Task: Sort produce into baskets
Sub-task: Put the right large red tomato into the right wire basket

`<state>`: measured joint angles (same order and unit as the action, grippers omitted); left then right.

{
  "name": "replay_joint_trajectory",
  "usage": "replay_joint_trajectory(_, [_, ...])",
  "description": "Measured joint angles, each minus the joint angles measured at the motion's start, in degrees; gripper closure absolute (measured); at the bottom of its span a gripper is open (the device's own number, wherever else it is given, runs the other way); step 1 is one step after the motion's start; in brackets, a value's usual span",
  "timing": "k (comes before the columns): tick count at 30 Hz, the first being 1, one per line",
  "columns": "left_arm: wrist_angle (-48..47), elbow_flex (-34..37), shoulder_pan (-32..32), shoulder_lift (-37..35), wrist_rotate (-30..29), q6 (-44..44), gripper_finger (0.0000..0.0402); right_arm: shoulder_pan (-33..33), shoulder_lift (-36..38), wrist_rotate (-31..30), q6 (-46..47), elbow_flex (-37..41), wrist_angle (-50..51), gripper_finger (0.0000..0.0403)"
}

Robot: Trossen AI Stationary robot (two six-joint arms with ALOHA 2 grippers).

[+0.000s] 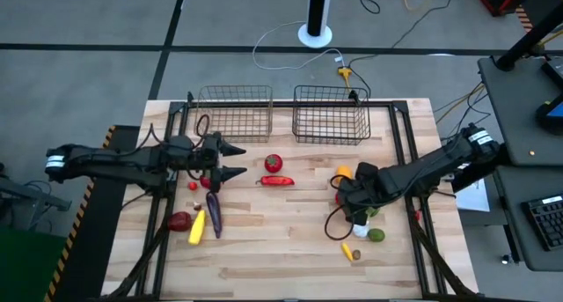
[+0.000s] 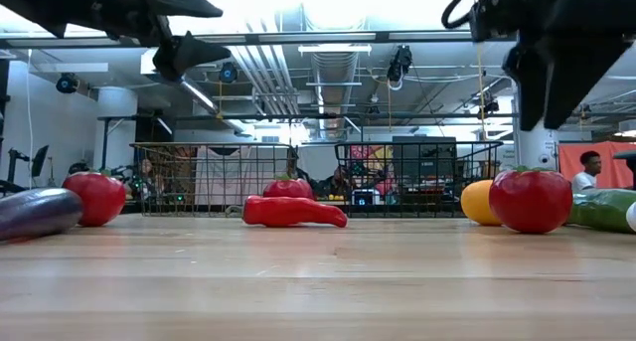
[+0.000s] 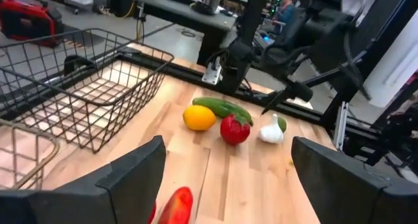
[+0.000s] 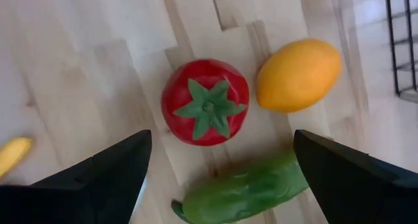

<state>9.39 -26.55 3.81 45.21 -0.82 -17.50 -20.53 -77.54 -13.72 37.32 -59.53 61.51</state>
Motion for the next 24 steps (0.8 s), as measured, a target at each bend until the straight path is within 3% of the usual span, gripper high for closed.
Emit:
replay_joint_trajectory(14, [5.6,0.0,0.0,3.6,0.0,-3.4,0.0088,0.0,4.3,-0.4,1.7,13.5,-14.6,0.0037])
replay_joint_trajectory(24, [5.6,0.0,0.0,3.9,0.0,-3.4,0.0088,0.2,3.5,0.2,1.7,14.7,-20.3,0.0037])
